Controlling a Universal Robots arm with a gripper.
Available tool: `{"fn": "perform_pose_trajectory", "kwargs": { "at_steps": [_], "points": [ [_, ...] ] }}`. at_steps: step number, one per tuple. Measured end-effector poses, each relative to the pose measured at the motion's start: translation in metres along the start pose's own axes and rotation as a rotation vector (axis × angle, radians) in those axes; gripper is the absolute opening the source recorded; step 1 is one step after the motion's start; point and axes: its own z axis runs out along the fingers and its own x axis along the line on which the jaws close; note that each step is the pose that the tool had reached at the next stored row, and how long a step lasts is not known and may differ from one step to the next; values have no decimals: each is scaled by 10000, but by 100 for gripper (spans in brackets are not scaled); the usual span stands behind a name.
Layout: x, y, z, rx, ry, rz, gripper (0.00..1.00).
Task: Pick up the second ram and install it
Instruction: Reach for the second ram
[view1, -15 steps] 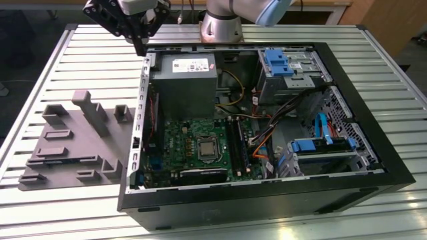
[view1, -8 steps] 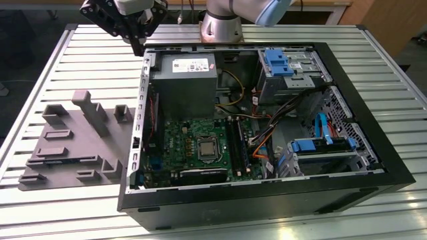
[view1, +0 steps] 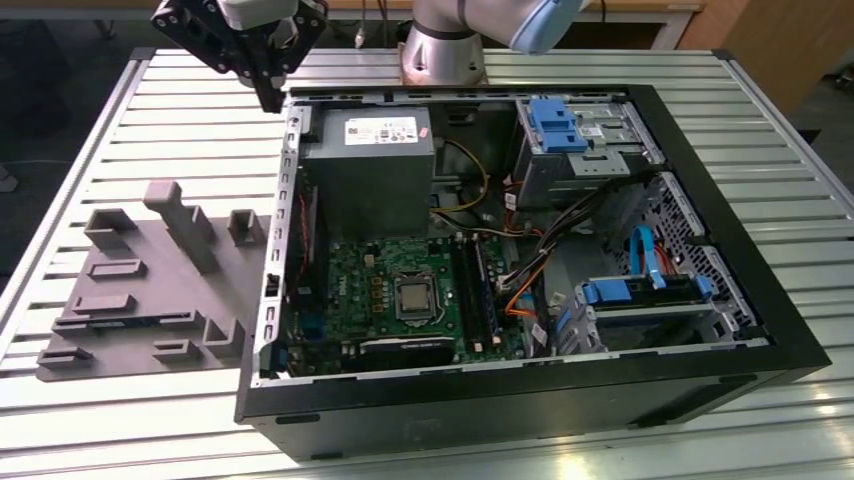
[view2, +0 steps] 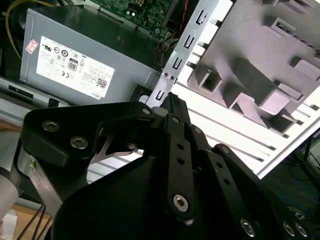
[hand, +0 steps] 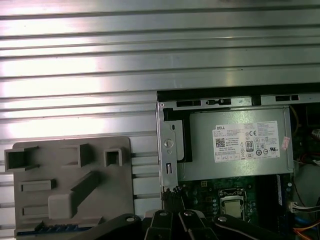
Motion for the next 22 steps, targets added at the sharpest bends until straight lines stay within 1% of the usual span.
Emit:
{"fn": "perform_pose_trajectory", "kwargs": {
  "at_steps": [9,22],
  "points": [
    [74,-5,-3,-2,-20,-1,11],
    [152,-11,-6,-3,-35,-2,11]
  ]
}}
